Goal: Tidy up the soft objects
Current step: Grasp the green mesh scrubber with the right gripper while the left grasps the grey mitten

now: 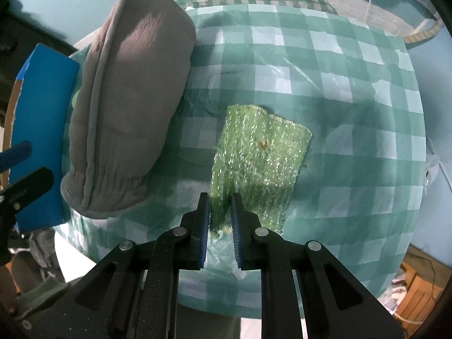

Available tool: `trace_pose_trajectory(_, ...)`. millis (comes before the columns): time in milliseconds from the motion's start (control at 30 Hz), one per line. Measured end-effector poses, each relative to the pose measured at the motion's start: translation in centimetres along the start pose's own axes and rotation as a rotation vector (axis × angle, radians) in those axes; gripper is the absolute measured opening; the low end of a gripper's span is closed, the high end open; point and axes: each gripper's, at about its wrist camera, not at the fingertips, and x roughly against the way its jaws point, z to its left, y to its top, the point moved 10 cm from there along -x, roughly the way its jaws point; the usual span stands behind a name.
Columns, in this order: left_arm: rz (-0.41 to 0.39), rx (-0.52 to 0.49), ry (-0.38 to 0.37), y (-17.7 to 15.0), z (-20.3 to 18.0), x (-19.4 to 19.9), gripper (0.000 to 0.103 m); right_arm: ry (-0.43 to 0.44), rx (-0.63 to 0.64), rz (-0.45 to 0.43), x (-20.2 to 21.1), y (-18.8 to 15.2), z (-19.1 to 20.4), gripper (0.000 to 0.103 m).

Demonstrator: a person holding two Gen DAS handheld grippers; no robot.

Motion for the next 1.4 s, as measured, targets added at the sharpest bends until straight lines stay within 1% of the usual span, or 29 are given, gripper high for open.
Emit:
trace_pose_trajectory(100,0.040,-0.015,-0.017,0.0,-0.9,-1.2,0.081,0.002,0.007,-0.007,1.2,0.4,-0.3,0.015)
trace_pose_trajectory(200,0.058,-0.032,0.006,0.0,-1.3,-2.1,0.081,0.000,0.009,-0.010,1.7,0.8,-0.6,0.015)
trace_pose_trajectory(400,0.091,-0.041,0.017,0.2,-1.8,-3.5,0.081,0.005,0.030,-0.027,2.5,1.6,-0.9,0.015)
trace_pose_trajectory(567,0.123,-0.019,0.006,0.4,-2.0,-4.5,0.081,0.010,0.034,-0.035,2.7,1.5,-0.6,0.015)
trace_pose_trajectory(700,0.115,0.026,-0.014,0.6,-1.8,-4.6,0.079,0.014,0.030,-0.037,2.7,1.0,-0.6,0.015)
trace_pose_trajectory(733,0.114,0.033,-0.016,0.6,-1.7,-4.7,0.071,0.015,0.031,-0.035,2.7,1.0,-0.6,0.015)
trace_pose_trajectory(767,0.113,0.034,-0.020,0.6,-1.7,-4.8,0.059,0.015,0.032,-0.034,2.7,1.0,-0.5,0.015)
trace_pose_trajectory(833,0.116,0.027,-0.021,0.5,-1.9,-4.7,0.046,0.017,0.033,-0.036,2.8,1.0,-0.5,0.015)
trace_pose_trajectory(900,0.103,0.012,-0.009,0.6,-2.1,-4.5,0.038,0.018,0.035,-0.041,2.8,1.0,-0.4,0.015)
trace_pose_trajectory(933,0.097,0.000,-0.005,0.6,-2.1,-4.4,0.032,0.017,0.035,-0.043,2.8,1.0,-0.4,0.015)
trace_pose_trajectory(1033,0.075,-0.011,0.005,0.7,-2.2,-3.9,0.025,0.029,0.025,-0.042,2.7,0.9,-0.6,0.015)
trace_pose_trajectory(1100,0.062,-0.012,0.004,0.7,-2.1,-3.6,0.024,0.012,0.004,-0.040,2.4,1.0,-1.1,0.038)
trace_pose_trajectory(1133,0.062,-0.011,0.001,0.7,-2.2,-3.6,0.023,-0.001,-0.005,-0.039,2.3,1.1,-1.5,0.063)
trace_pose_trajectory(1167,0.064,-0.011,0.003,0.6,-2.2,-3.6,0.022,-0.009,-0.011,-0.039,2.1,1.2,-1.7,0.067)
trace_pose_trajectory(1267,0.061,-0.017,0.006,0.4,-2.3,-3.4,0.020,-0.032,-0.014,-0.031,1.4,1.4,-2.2,0.067)
trace_pose_trajectory(1400,0.046,-0.029,0.012,0.3,-2.4,-3.3,0.020,-0.083,-0.011,-0.028,0.5,1.6,-2.5,0.067)
